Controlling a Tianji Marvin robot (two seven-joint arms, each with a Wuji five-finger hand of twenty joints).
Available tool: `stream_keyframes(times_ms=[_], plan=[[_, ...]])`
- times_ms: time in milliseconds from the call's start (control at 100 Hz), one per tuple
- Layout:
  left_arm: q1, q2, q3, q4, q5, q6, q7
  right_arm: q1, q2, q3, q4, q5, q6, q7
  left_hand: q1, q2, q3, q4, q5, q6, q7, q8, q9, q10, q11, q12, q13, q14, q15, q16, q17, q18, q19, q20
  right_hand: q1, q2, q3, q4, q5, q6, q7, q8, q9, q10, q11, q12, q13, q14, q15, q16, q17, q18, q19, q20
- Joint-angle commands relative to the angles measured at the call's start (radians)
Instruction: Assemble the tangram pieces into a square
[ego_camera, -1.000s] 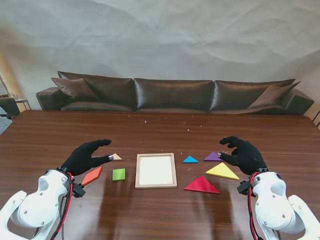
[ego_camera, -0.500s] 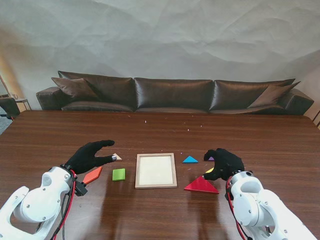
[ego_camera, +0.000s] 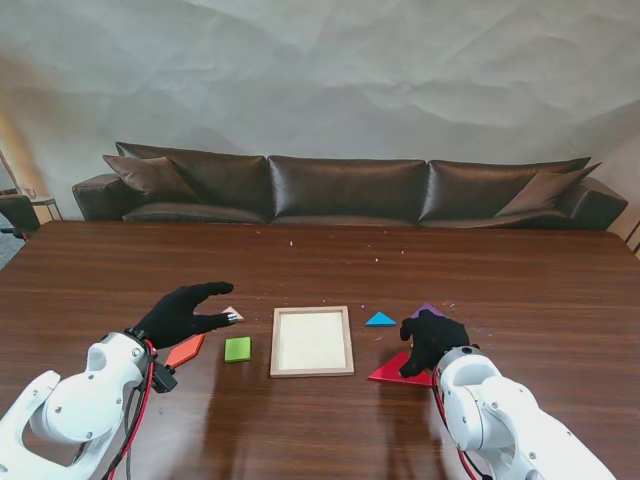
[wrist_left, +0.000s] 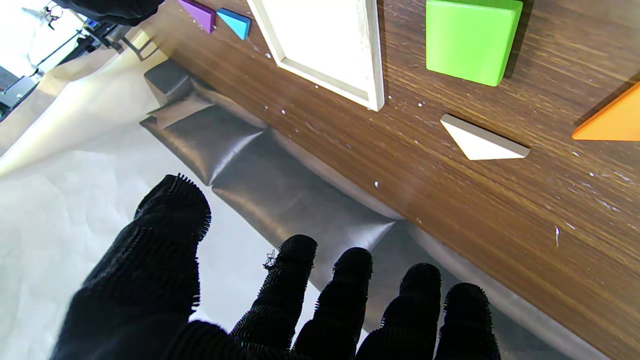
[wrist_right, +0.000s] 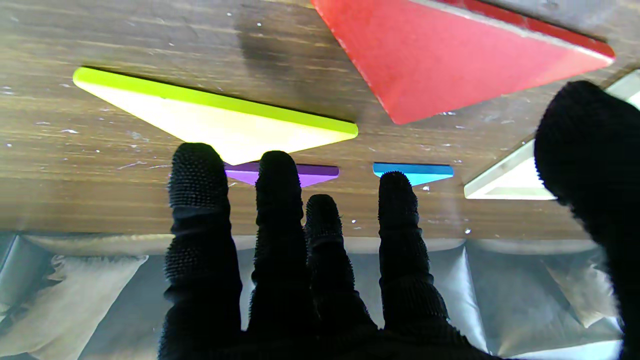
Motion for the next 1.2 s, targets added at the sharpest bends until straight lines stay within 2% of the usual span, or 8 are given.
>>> stream_keyframes(times_ms=[0,330,630,890,1190], plan=[[-0.003,0.0,0.005,0.002,-0.006,0.005,-0.023,0.006,-0.004,-0.021,0.025,-0.002,0.014,-0.004,0.002,0.031,-0.029,0.026,-0.001,-0.001,-0.005,-0.005,0.007,-0.003,-0.001,0.003,-0.026,-0.018,-0.007,-0.007,-0.021,-0.033,-0.013,0.001,-0.047,-0.059,0.028,-0.024,-0.006,0.01,-0.007,0.023,-0.048,0.014,0.02,0.024,-0.037,-0.005,0.018,0.01,-0.338,-0.012,0.042,0.025],[-0.027,0.003,0.032,0.02,-0.016,0.013,-0.042,0.056,-0.005,-0.108,0.106,-0.075,0.06,-0.076,0.005,0.041,-0.042,0.028,-0.001,-0.003,-0.006,-0.005,0.009,-0.002,-0.001,0.004,-0.027,-0.018,-0.008,-0.006,-0.023,-0.033,-0.014,0.003,-0.057,-0.089,0.046,-0.029,-0.007,0.014,0.011,0.028,-0.026,0.007,0.023,0.019,-0.011,-0.009,0.027,0.004,-0.317,-0.014,0.064,0.023],[-0.034,0.005,0.04,0.025,-0.025,0.02,-0.051,0.078,-0.008,-0.146,0.159,-0.086,0.081,-0.134,0.01,0.048,-0.056,0.03,0.0,-0.001,-0.006,-0.005,0.014,0.0,0.0,0.006,-0.026,-0.017,-0.008,-0.006,-0.025,-0.032,-0.014,0.004,-0.044,-0.116,0.055,-0.031,0.024,0.01,0.034,0.033,-0.02,0.012,0.015,0.009,-0.005,-0.002,0.028,0.0,-0.313,-0.012,0.082,0.018],[-0.036,0.005,0.044,0.026,-0.03,0.023,-0.056,0.078,-0.005,-0.152,0.165,-0.094,0.076,-0.126,0.014,0.054,-0.067,0.032,-0.001,-0.001,-0.006,-0.005,0.015,-0.002,0.0,0.008,-0.028,-0.018,-0.009,-0.006,-0.027,-0.033,-0.015,0.005,-0.047,-0.127,0.057,-0.033,0.045,0.009,0.037,0.038,-0.02,0.015,0.003,-0.002,-0.004,-0.002,0.026,-0.003,-0.316,-0.009,0.087,0.011],[-0.034,0.005,0.043,0.024,-0.034,0.028,-0.058,0.069,-0.001,-0.148,0.147,-0.098,0.064,-0.095,0.016,0.061,-0.078,0.033,0.001,-0.001,-0.006,-0.005,0.016,0.0,0.0,0.008,-0.028,-0.017,-0.009,-0.006,-0.03,-0.034,-0.015,0.006,-0.086,-0.116,0.059,-0.038,0.005,0.023,0.012,0.032,-0.055,0.017,-0.02,-0.02,-0.027,-0.002,0.016,-0.007,-0.332,-0.015,0.08,0.004]])
